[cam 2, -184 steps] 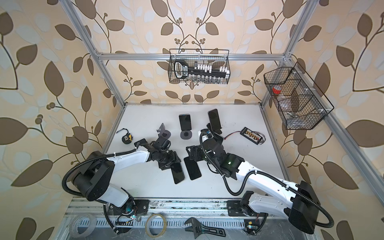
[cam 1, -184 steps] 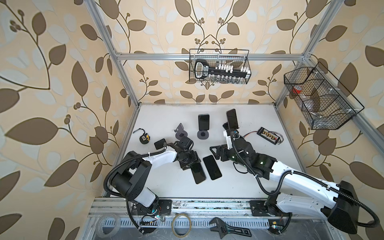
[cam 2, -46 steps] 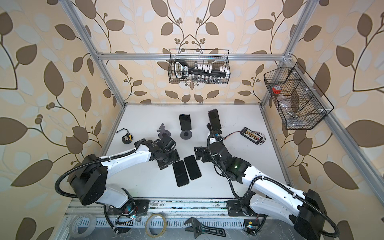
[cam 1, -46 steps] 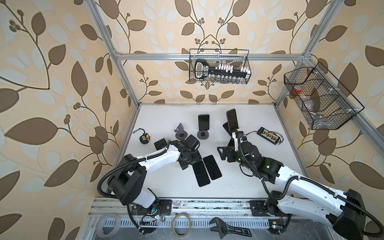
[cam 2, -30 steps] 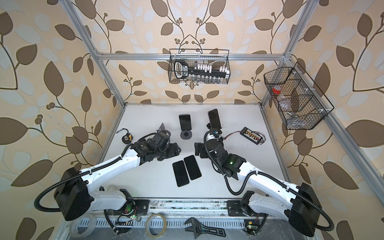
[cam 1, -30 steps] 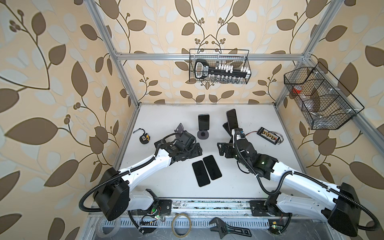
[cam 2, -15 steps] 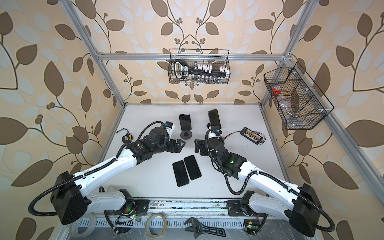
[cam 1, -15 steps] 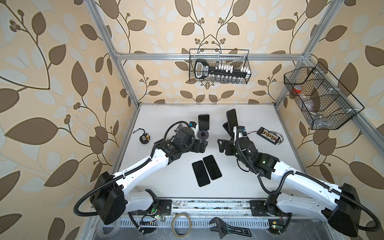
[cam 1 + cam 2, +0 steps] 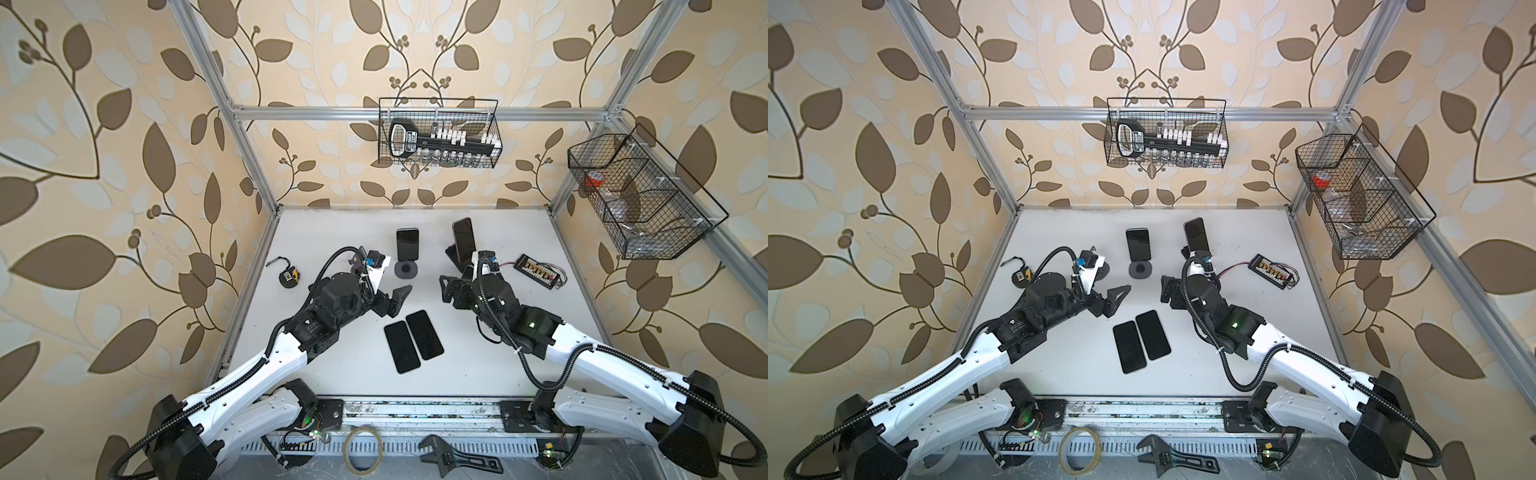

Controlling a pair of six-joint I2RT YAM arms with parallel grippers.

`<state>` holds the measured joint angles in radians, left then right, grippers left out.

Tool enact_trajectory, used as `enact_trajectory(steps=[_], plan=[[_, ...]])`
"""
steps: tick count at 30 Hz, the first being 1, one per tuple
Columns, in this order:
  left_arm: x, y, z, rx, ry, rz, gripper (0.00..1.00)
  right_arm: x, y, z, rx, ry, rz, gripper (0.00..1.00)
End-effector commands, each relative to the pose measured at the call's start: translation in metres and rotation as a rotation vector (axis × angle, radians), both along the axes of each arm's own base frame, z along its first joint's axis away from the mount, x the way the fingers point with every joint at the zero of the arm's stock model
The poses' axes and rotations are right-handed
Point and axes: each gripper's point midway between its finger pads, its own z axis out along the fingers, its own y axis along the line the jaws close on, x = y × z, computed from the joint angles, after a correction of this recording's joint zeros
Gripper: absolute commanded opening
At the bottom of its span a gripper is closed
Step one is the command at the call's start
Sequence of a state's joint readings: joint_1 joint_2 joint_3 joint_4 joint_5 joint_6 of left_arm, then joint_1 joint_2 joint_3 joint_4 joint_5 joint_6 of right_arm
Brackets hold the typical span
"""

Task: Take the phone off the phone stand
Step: 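Raise the left gripper and draw it back from the placed phones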

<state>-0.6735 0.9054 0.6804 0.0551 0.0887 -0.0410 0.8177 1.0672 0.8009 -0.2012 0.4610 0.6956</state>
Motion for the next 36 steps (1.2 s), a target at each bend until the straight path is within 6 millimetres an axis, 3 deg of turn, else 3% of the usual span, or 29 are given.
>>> enact_trajectory(steps=[1, 6, 15, 25, 36], plan=[[-0.002, 0.004, 0.038, -0.008, -0.2, -0.015, 0.95, 0.001, -0.003, 0.012, 0.014, -0.011, -0.021, 0.94], [-0.004, 0.015, 0.044, -0.02, -0.287, 0.027, 0.97, 0.004, -0.002, 0.01, 0.025, -0.016, -0.049, 0.91], [0.006, 0.026, 0.042, 0.004, -0.282, 0.082, 0.99, 0.005, 0.01, 0.015, -0.027, -0.066, -0.068, 0.89], [0.026, 0.042, 0.033, -0.005, -0.191, 0.197, 0.99, 0.008, 0.018, 0.034, -0.007, -0.099, -0.068, 0.89], [0.036, 0.057, 0.032, -0.033, -0.159, 0.267, 0.99, 0.006, 0.023, 0.035, 0.001, -0.1, -0.055, 0.89]])
